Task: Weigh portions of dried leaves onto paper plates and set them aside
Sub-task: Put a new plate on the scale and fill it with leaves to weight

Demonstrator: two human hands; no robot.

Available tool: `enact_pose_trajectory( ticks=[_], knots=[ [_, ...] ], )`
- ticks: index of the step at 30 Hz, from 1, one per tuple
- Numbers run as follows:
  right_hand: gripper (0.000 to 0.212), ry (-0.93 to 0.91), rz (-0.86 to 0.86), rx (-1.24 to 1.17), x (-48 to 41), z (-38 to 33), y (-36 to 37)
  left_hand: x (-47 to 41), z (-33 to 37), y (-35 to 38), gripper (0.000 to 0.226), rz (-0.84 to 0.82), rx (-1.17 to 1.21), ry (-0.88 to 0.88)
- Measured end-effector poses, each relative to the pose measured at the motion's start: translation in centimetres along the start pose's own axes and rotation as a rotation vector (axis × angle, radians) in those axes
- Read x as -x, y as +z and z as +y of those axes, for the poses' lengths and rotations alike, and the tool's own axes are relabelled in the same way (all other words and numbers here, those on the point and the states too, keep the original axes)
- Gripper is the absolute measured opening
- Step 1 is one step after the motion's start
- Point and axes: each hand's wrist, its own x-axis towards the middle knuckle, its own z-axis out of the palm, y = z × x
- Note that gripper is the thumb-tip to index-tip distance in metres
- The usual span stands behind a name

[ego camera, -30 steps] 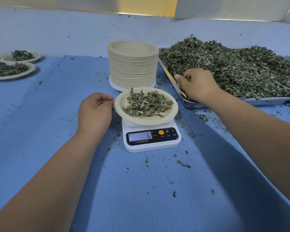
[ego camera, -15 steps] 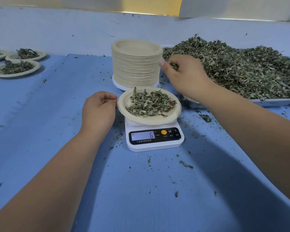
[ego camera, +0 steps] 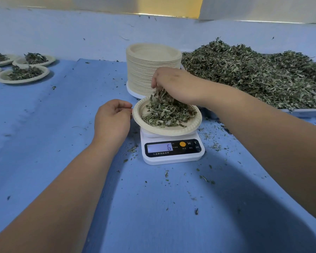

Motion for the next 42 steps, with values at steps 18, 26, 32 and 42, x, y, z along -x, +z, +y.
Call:
enact_pose_trajectory(
  ticks=[18, 26, 32, 42],
  knots=[
    [0.016, -0.041, 0.447, -0.101, 3.6, 3.1, -0.3, 0.5, 0.7, -0.2, 0.024, -0.046, -0.004, -0.027],
    [0.014, 0.048, 0.636, -0.072, 6.6, 7.5, 1.5, 0.4, 0.5, 0.0, 0.017, -0.035, -0.020, -0.005],
    [0.017, -0.042, 0.505, -0.016, 6.6, 6.8, 1.4, 0.4, 0.3, 0.0, 0.022, -0.011, -0.054, 0.026],
    [0.024, -0.074, 0.439, 0.086, 6.6, 6.4, 1.3, 0.6, 0.7, 0.1, 0.024, 0.006, -0.044, 0.023]
  ],
)
